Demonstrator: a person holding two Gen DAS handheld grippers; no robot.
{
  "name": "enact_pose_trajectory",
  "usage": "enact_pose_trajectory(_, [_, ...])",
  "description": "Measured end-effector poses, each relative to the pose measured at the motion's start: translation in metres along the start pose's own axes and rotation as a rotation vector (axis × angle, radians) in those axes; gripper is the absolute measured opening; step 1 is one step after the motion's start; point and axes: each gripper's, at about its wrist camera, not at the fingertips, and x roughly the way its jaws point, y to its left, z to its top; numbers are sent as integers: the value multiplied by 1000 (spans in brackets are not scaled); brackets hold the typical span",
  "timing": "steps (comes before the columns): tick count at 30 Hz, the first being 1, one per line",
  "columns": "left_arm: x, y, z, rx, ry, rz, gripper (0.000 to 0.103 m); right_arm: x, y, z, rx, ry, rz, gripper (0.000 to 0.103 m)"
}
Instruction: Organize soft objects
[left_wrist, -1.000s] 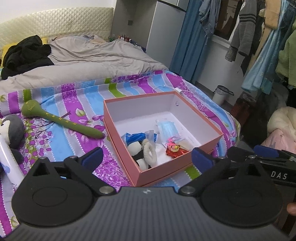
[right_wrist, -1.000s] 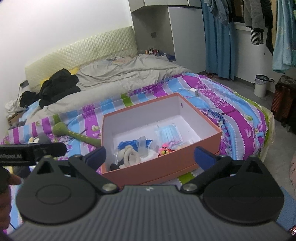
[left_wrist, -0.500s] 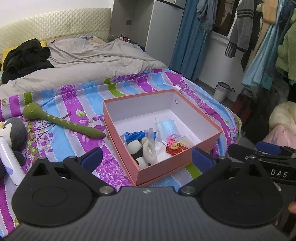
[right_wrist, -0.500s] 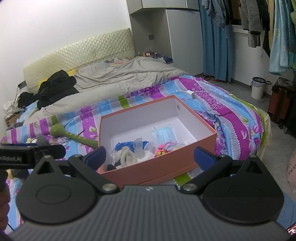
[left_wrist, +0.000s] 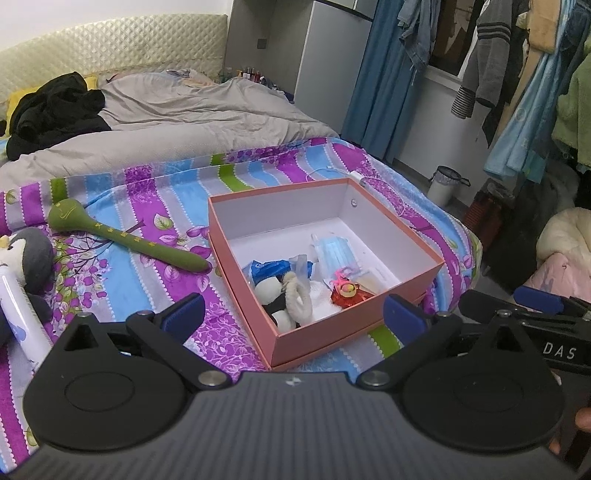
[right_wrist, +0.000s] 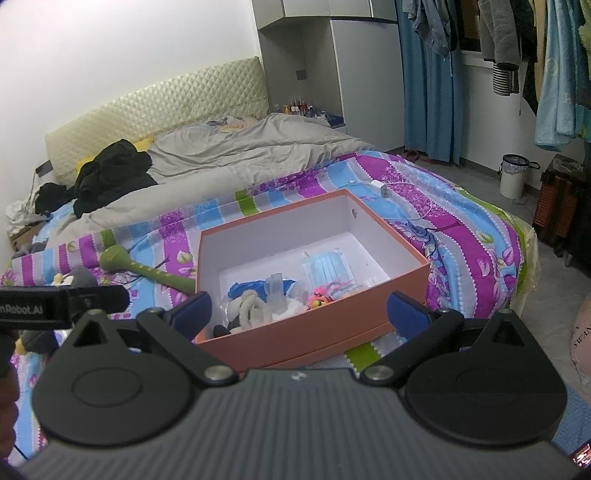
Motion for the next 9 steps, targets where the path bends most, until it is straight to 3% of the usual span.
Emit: enact_pose_trajectory(9, [-2,-1,-1,-5,-2,-7,103,-2,2,1,-8,1,3,103])
